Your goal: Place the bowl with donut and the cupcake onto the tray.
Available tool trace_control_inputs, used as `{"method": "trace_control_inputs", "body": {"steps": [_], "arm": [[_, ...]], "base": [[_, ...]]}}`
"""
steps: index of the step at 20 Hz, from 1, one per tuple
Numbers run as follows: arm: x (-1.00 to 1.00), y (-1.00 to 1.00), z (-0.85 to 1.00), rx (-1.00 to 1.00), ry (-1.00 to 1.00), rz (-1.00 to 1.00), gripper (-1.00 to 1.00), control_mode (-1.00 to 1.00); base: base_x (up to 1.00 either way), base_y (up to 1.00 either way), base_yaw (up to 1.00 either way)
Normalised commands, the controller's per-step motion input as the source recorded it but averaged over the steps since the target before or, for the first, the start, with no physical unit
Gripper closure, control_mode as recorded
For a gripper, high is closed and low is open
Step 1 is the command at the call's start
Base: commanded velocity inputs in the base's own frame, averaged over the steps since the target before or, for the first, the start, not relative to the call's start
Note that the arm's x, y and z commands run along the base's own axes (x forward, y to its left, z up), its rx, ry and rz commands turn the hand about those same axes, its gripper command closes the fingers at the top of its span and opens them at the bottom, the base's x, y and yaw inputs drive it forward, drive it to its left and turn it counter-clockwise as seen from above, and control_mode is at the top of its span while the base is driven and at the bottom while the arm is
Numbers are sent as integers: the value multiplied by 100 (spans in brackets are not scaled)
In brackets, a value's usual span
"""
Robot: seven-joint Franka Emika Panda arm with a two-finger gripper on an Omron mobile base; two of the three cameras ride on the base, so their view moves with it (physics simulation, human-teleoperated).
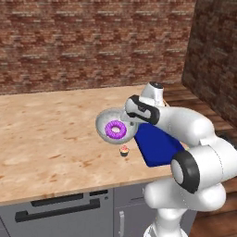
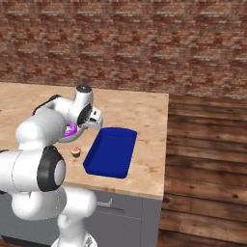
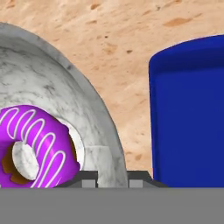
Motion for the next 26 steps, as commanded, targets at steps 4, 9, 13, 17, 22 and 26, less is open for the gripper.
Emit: {"method": "trace_control_inputs", "body": {"steps": [4, 9, 13, 17, 22, 26], "arm": [[0, -100, 3, 0, 10, -8, 100, -100], [0, -100, 0, 5, 11, -9, 100, -100], [5, -88, -4, 12, 10, -8, 100, -100], [5, -2, -3, 0, 0, 0, 100, -100], [18, -25, -25, -3, 0, 0, 100, -100], [13, -30, -38, -5, 0, 0, 100, -100]], "base": [[0, 0, 0], [0, 0, 0], [0, 0, 0], [0, 0, 0], [0, 0, 0], [0, 0, 0]]}}
